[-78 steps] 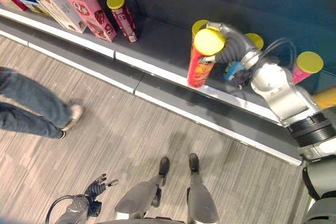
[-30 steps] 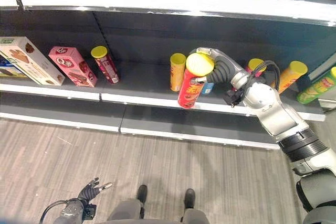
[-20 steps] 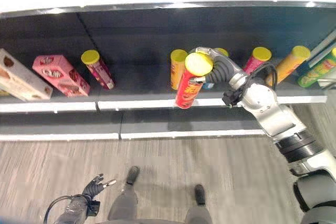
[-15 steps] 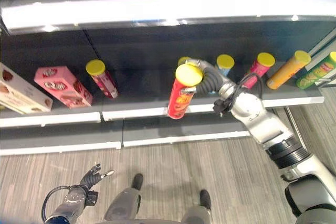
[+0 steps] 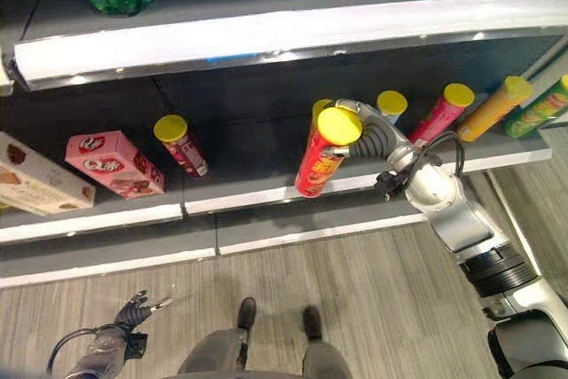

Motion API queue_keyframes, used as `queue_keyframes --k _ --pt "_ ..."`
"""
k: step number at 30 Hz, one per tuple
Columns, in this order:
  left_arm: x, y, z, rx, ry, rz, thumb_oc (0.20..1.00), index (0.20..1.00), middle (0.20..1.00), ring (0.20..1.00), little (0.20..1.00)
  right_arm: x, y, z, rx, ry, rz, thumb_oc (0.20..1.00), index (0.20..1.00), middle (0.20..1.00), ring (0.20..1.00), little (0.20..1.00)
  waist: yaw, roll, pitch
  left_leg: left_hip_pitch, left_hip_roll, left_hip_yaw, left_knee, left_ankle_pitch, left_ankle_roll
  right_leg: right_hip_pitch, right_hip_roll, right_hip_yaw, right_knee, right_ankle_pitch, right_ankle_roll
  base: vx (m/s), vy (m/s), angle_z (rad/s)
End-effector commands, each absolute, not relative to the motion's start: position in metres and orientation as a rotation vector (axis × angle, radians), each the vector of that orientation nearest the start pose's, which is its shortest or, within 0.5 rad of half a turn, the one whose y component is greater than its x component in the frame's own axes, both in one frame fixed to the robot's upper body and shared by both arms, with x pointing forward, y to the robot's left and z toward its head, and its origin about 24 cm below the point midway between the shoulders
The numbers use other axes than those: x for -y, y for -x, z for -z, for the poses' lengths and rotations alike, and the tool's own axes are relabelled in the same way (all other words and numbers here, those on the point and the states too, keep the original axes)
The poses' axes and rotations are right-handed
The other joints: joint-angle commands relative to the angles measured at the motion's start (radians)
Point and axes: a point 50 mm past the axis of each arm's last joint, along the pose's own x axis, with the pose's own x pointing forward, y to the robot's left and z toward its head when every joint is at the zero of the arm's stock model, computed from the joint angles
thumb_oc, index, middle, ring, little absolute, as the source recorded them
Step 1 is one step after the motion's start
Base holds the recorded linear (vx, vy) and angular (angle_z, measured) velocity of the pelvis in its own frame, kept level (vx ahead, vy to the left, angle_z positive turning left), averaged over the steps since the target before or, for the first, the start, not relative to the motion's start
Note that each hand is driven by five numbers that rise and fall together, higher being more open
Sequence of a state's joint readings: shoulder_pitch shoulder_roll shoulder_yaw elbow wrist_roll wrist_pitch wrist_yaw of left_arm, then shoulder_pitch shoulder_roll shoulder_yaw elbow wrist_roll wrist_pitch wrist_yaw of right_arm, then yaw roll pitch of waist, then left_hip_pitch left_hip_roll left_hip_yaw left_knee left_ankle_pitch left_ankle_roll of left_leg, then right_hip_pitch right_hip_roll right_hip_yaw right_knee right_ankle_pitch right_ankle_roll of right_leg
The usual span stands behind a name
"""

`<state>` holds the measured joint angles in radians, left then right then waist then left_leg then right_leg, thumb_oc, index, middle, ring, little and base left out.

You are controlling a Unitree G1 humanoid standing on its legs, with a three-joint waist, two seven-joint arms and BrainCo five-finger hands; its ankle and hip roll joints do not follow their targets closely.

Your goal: Put the goods on the table back onto the shelves and tidy them up.

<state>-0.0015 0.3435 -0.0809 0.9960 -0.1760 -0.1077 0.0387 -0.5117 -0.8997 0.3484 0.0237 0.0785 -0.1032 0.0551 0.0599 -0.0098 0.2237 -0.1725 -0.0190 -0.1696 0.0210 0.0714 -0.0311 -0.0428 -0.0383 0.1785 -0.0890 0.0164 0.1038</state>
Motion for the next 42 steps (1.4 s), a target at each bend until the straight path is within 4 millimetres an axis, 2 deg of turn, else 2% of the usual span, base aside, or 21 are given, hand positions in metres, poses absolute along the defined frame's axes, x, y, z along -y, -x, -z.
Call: queue_keyframes --k 1,2,3,5,6,7,9,10,11,12,13,15,16,17,18,20,25,26,30,42 --pt "-0.278 -0.158 0.113 -0.820 -0.263 -0.197 1.000 1.000 1.000 1.000 1.000 0.189 -0.306 -0.241 0.629 0.888 -0.313 0.200 0.200 0.200 0.200 0.200 0.007 -0.041 0.024 -0.042 -0.033 0.002 -0.009 -0.056 -0.056 -0.029 0.020 -0.064 0.096 -0.087 -0.025 -0.13 -0.014 1.34" --pt "-0.271 -0.167 0.109 -0.796 -0.271 -0.148 1.000 1.000 1.000 1.000 1.000 0.196 -0.306 -0.242 0.608 0.928 -0.298 0.200 0.200 0.200 0.200 0.200 -0.019 -0.035 0.036 -0.068 0.016 0.134 0.041 -0.066 -0.064 -0.033 -0.016 -0.123 0.107 -0.094 -0.018 -0.10 0.008 1.53" --pt "-0.271 -0.167 0.109 -0.796 -0.271 -0.148 1.000 1.000 1.000 1.000 1.000 0.196 -0.306 -0.242 0.608 0.928 -0.298 0.200 0.200 0.200 0.200 0.200 -0.020 -0.035 0.035 -0.071 0.017 0.134 0.041 -0.064 -0.064 -0.035 -0.016 -0.123 0.107 -0.092 -0.018 -0.08 0.066 2.13" --pt "-0.272 -0.170 0.107 -0.786 -0.292 -0.130 1.000 1.000 1.000 1.000 1.000 0.194 -0.308 -0.245 0.611 0.959 -0.301 0.200 0.200 0.200 0.200 0.200 -0.027 -0.035 0.037 -0.069 0.089 0.200 0.059 -0.062 -0.079 -0.049 -0.052 -0.157 0.124 -0.085 -0.008 -0.06 0.074 1.28" --pt "-0.271 -0.169 0.107 -0.787 -0.291 -0.131 1.000 1.000 1.000 1.000 1.000 0.194 -0.308 -0.246 0.611 0.959 -0.302 0.200 0.200 0.200 0.200 0.200 -0.029 -0.035 0.038 -0.069 0.090 0.198 0.061 -0.065 -0.079 -0.047 -0.052 -0.158 0.126 -0.087 -0.008 -0.08 0.067 0.45" --pt "-0.272 -0.169 0.107 -0.787 -0.292 -0.131 1.000 1.000 1.000 1.000 1.000 0.191 -0.309 -0.247 0.615 0.964 -0.312 0.200 0.200 0.200 0.200 0.200 -0.034 -0.036 0.037 -0.064 0.134 0.205 0.061 -0.053 -0.089 -0.057 -0.075 -0.178 0.132 -0.086 -0.003 -0.03 0.034 0.46" --pt "-0.272 -0.169 0.107 -0.787 -0.292 -0.131 1.000 1.000 1.000 1.000 1.000 0.191 -0.309 -0.247 0.615 0.964 -0.312 0.200 0.200 0.200 0.200 0.200 -0.034 -0.036 0.037 -0.064 0.134 0.205 0.061 -0.053 -0.089 -0.057 -0.075 -0.178 0.132 -0.086 -0.003 0.01 0.183 0.49" --pt "-0.285 -0.163 0.105 -0.791 -0.308 -0.179 1.000 1.000 1.000 1.000 1.000 0.184 -0.317 -0.249 0.611 0.970 -0.334 0.200 0.200 0.200 0.200 0.200 -0.021 -0.011 -0.004 -0.019 0.277 0.138 -0.042 0.053 -0.158 -0.080 -0.143 -0.226 0.125 -0.090 0.033 0.06 0.330 0.41" --pt "-0.285 -0.163 0.105 -0.791 -0.307 -0.180 1.000 1.000 1.000 1.000 1.000 0.184 -0.317 -0.249 0.611 0.970 -0.335 0.200 0.200 0.200 0.200 0.200 -0.022 -0.010 -0.004 -0.017 0.278 0.138 -0.045 0.055 -0.158 -0.079 -0.143 -0.226 0.125 -0.091 0.033 0.11 0.406 0.44" --pt "-0.287 -0.159 0.105 -0.798 -0.307 -0.186 1.000 1.000 1.000 1.000 1.000 0.183 -0.319 -0.251 0.610 0.979 -0.330 0.200 0.200 0.200 0.200 0.200 -0.016 -0.001 -0.012 -0.004 0.273 0.104 -0.076 0.051 -0.161 -0.074 -0.142 -0.224 0.124 -0.094 0.038 0.07 0.152 0.32" --pt "-0.288 -0.160 0.104 -0.792 -0.310 -0.191 1.000 1.000 1.000 1.000 1.000 0.186 -0.320 -0.255 0.616 0.992 -0.311 0.200 0.200 0.200 0.200 0.200 -0.013 0.009 -0.015 -0.003 0.269 0.109 -0.091 0.046 -0.170 -0.070 -0.155 -0.227 0.123 -0.091 0.045 0.08 0.337 0.14" --pt "-0.295 -0.153 0.105 -0.817 -0.329 -0.198 1.000 1.000 1.000 1.000 1.000 0.190 -0.324 -0.262 0.616 1.028 -0.270 0.200 0.200 0.200 0.200 0.200 -0.006 0.036 -0.008 0.005 0.233 0.128 -0.091 -0.004 -0.159 -0.089 -0.188 -0.217 0.130 -0.073 0.064 0.01 0.367 -0.20" --pt "-0.297 -0.154 0.104 -0.811 -0.333 -0.203 1.000 1.000 1.000 1.000 1.000 0.192 -0.325 -0.264 0.616 1.033 -0.257 0.200 0.200 0.200 0.200 0.200 0.000 0.039 0.004 -0.006 0.213 0.126 -0.068 -0.021 -0.152 -0.095 -0.209 -0.212 0.130 -0.058 0.067 -0.01 0.193 -0.13" --pt "-0.297 -0.154 0.104 -0.811 -0.333 -0.203 1.000 1.000 1.000 1.000 1.000 0.192 -0.325 -0.264 0.616 1.033 -0.257 0.200 0.200 0.200 0.200 0.200 0.000 0.038 0.004 -0.008 0.212 0.126 -0.065 -0.022 -0.152 -0.096 -0.210 -0.212 0.130 -0.057 0.067 -0.03 0.176 0.02" --pt "-0.304 -0.155 0.099 -0.804 -0.367 -0.202 1.000 1.000 1.000 1.000 1.000 0.203 -0.326 -0.271 0.616 1.057 -0.196 0.200 0.200 0.200 0.200 0.200 0.005 0.038 0.016 -0.041 0.178 0.116 -0.021 -0.049 -0.135 -0.116 -0.227 -0.190 0.128 -0.034 0.071 -0.04 0.128 0.23" --pt "-0.312 -0.158 0.094 -0.789 -0.384 -0.214 1.000 1.000 1.000 1.000 1.000 0.211 -0.327 -0.283 0.635 1.086 -0.131 0.200 0.200 0.200 0.200 0.200 0.006 0.041 0.031 -0.072 0.159 0.117 0.004 -0.062 -0.129 -0.146 -0.243 -0.167 0.127 -0.013 0.075 -0.04 0.119 0.23" --pt "-0.321 -0.159 0.088 -0.770 -0.393 -0.252 1.000 1.000 1.000 1.000 1.000 0.229 -0.327 -0.302 0.653 1.127 -0.003 0.200 0.200 0.200 0.200 0.200 0.004 0.042 0.060 -0.123 0.146 0.123 0.039 -0.069 -0.127 -0.193 -0.253 -0.140 0.131 0.005 0.082 -0.04 0.021 0.09" --pt "-0.321 -0.154 0.090 -0.782 -0.391 -0.257 1.000 1.000 1.000 1.000 1.000 0.236 -0.326 -0.304 0.655 1.121 0.040 0.200 0.200 0.200 0.200 0.200 -0.002 0.047 0.069 -0.131 0.142 0.121 0.044 -0.070 -0.127 -0.205 -0.249 -0.118 0.139 0.000 0.081 0.02 -0.019 -0.05" --pt "-0.316 -0.141 0.098 -0.811 -0.355 -0.264 1.000 1.000 1.000 1.000 1.000 0.249 -0.326 -0.314 0.659 1.142 0.130 0.200 0.200 0.200 0.200 0.200 -0.005 0.065 0.080 -0.138 0.147 0.125 0.022 -0.056 -0.133 -0.224 -0.248 -0.112 0.139 -0.004 0.082 0.03 -0.037 -0.06" --pt "-0.301 -0.150 0.097 -0.755 -0.310 -0.234 1.000 1.000 1.000 1.000 1.000 0.265 -0.336 -0.344 0.669 1.141 0.292 0.200 0.200 0.200 0.200 0.200 0.007 0.115 0.103 -0.127 0.161 0.106 -0.055 -0.016 -0.140 -0.274 -0.231 -0.109 0.213 -0.050 0.081 0.01 -0.020 0.00"
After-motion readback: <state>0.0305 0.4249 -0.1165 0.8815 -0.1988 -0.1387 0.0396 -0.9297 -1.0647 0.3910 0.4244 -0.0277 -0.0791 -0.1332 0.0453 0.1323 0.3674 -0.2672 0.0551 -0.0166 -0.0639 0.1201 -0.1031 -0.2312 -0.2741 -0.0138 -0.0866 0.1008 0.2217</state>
